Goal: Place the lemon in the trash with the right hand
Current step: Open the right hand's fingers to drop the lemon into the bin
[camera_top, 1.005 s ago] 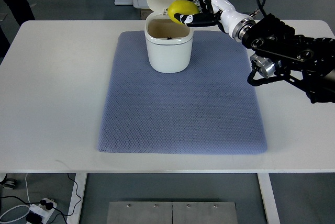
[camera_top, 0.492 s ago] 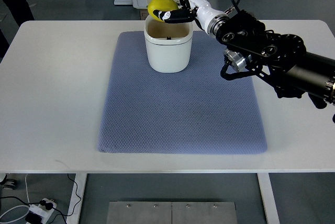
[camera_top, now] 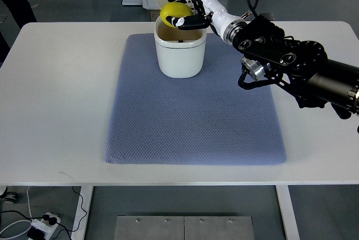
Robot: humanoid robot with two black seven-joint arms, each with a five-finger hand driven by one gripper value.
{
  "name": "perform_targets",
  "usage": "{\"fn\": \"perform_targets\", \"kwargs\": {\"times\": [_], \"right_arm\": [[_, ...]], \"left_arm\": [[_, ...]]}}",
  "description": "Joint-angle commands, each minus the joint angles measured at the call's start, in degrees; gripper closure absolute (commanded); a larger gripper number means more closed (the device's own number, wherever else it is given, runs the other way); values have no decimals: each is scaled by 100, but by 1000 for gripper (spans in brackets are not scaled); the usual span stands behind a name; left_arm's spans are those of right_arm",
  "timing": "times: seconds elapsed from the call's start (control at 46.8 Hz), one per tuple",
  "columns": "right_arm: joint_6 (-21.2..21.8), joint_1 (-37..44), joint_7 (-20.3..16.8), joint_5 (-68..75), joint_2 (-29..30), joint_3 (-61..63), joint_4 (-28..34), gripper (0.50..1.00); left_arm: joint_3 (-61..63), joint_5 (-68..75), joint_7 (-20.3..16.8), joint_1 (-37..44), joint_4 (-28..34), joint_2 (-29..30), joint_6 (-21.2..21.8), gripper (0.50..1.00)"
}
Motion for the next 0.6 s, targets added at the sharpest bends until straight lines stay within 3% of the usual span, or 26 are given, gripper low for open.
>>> {"fn": "perform_targets", "kwargs": {"times": [0.0, 0.086, 0.428, 0.578], "right_arm": [[-1, 7, 8, -4, 7, 0, 19, 674], [-1, 16, 25, -4, 7, 0, 37, 641], [-10, 33, 78, -4, -10, 9, 80, 599], [-10, 42, 78, -4, -72, 9, 247, 557]], "left_arm": [[0, 0, 0, -1, 0, 0, 4, 500], [0, 0, 0, -1, 0, 0, 4, 500], [0, 0, 0, -1, 0, 0, -5, 500], [0, 0, 0, -1, 0, 0, -5, 500]]}}
